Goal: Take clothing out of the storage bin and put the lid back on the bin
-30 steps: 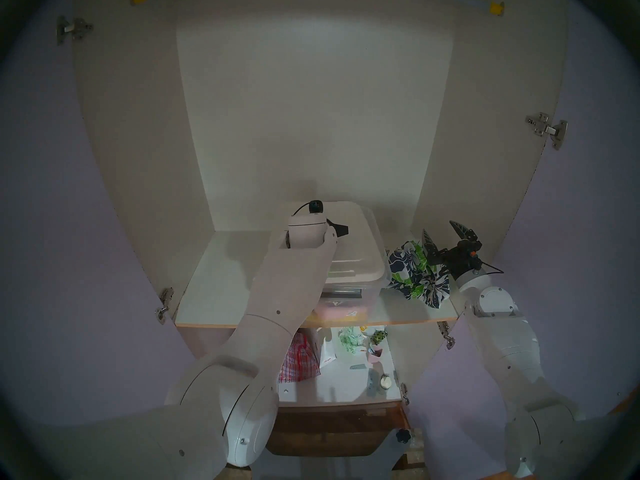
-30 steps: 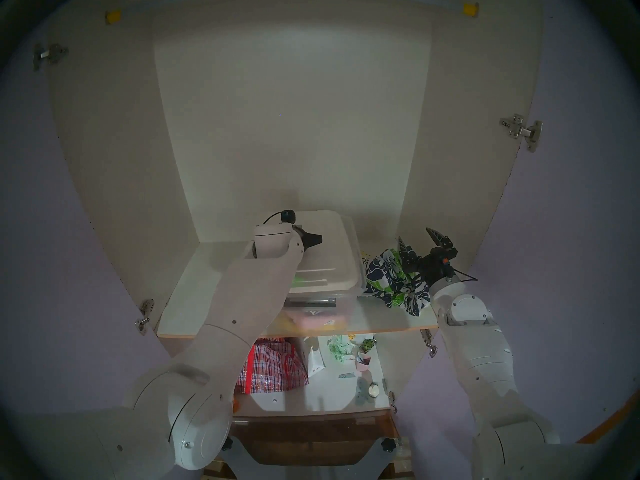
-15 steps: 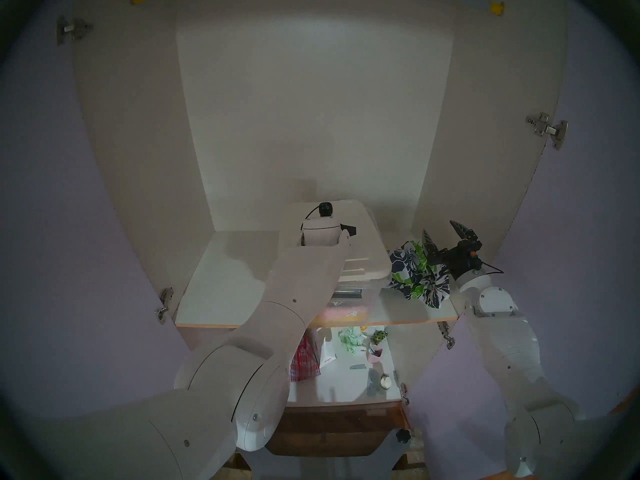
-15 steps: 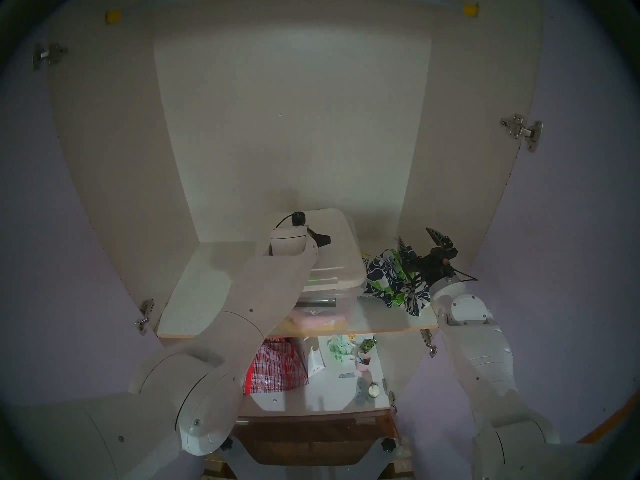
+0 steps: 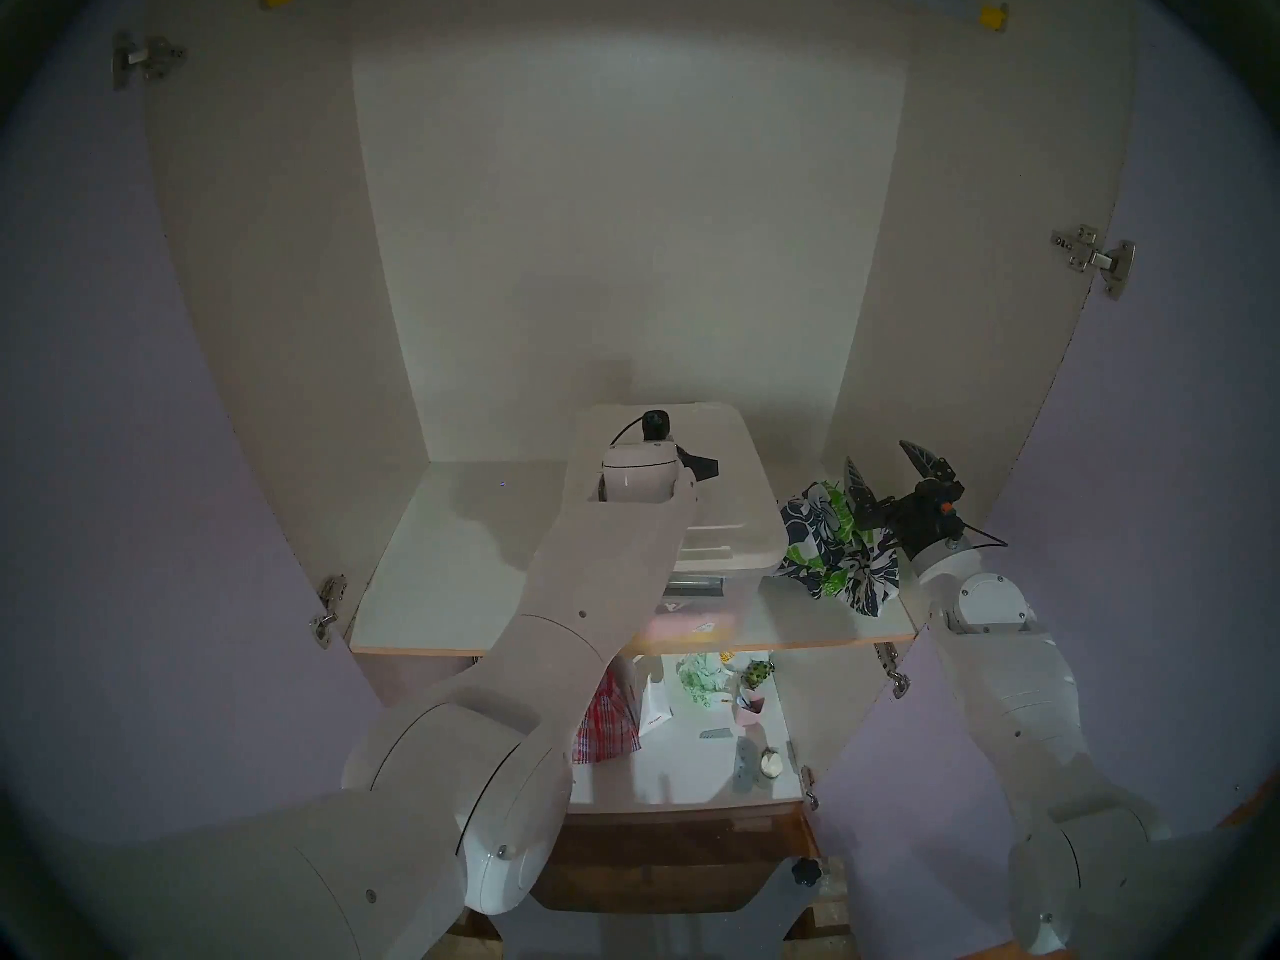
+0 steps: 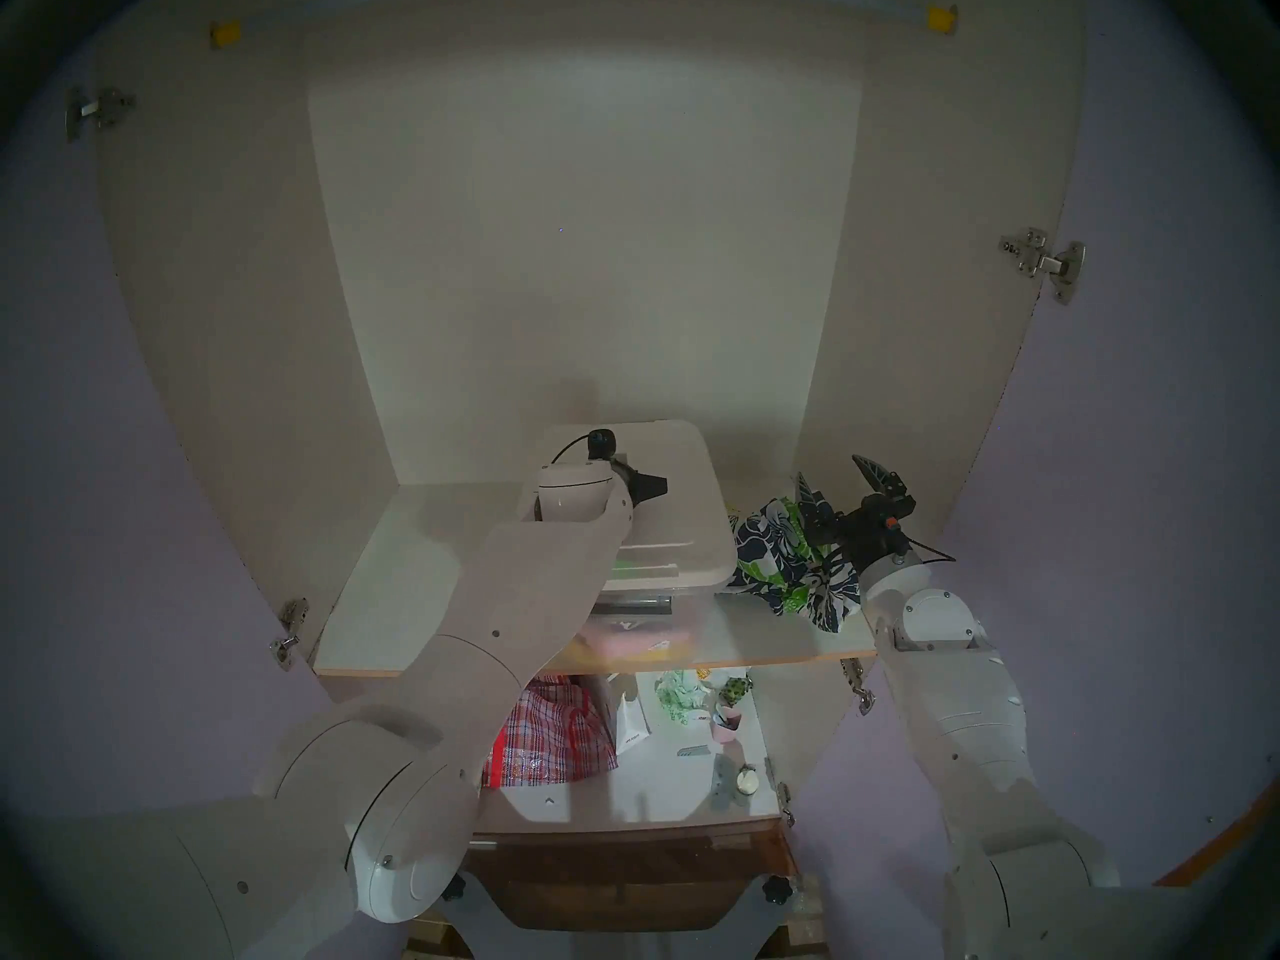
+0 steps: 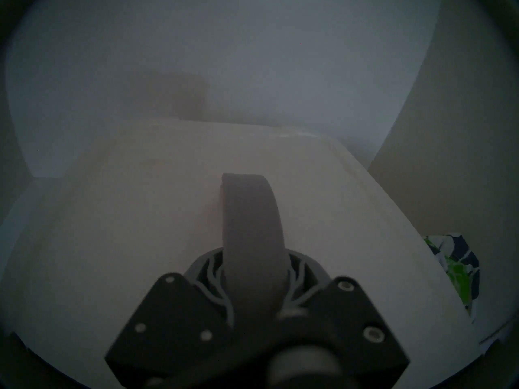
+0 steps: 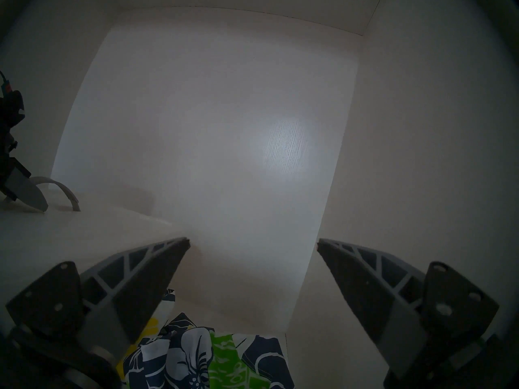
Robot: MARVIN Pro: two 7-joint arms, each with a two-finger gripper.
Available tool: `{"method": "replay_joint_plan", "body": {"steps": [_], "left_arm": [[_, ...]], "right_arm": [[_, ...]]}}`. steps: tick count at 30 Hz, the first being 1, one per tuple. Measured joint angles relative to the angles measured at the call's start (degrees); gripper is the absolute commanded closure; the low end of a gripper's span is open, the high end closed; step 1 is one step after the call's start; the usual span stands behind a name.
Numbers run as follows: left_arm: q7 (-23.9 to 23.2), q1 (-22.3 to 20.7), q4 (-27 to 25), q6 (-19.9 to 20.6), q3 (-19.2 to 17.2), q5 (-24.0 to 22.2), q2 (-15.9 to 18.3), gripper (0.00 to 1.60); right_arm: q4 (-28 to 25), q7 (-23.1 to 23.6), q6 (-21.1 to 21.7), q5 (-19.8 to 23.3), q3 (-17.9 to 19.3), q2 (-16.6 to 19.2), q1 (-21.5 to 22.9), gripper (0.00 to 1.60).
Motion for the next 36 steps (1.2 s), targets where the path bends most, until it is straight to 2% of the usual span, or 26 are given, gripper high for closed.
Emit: {"method": "replay_joint_plan", "body": {"steps": [3, 6, 16, 22, 30, 33, 36], "left_arm": [[-4.23, 0.39, -0.88, 2.32, 0.3, -0.22, 1.22, 1.6], [-4.91, 0.63, -1.2, 3.18, 0.29, -0.23, 1.51, 1.6], [-0.18, 0.27, 0.26, 1.06, -0.96, -0.2, 0.12, 1.6], [1.48, 0.65, 0.45, -0.87, -2.84, -0.83, -0.68, 1.6], [2.79, 1.05, 0.48, -2.63, -3.16, -0.98, -0.98, 1.6], [3.28, 0.57, 1.85, -3.65, -3.25, -0.83, -1.06, 1.6], [3.8, -1.66, 4.66, -4.72, -3.49, -0.64, -0.97, 1.6]], "right_arm": [[0.02, 0.0, -0.05, 0.0, 0.0, 0.0, 0.01, 0.0], [0.04, 0.0, -0.1, 0.0, 0.0, 0.0, 0.02, 0.0], [0.09, 0.0, -0.18, 0.0, 0.01, 0.0, 0.04, 0.0], [0.11, 0.0, -0.21, 0.0, 0.01, 0.0, 0.05, 0.0], [0.13, 0.0, -0.23, 0.0, 0.01, 0.0, 0.05, 0.0], [0.14, 0.0, -0.24, 0.0, 0.01, 0.0, 0.06, 0.0], [0.14, 0.0, -0.23, 0.0, 0.01, 0.0, 0.06, 0.0]]}}
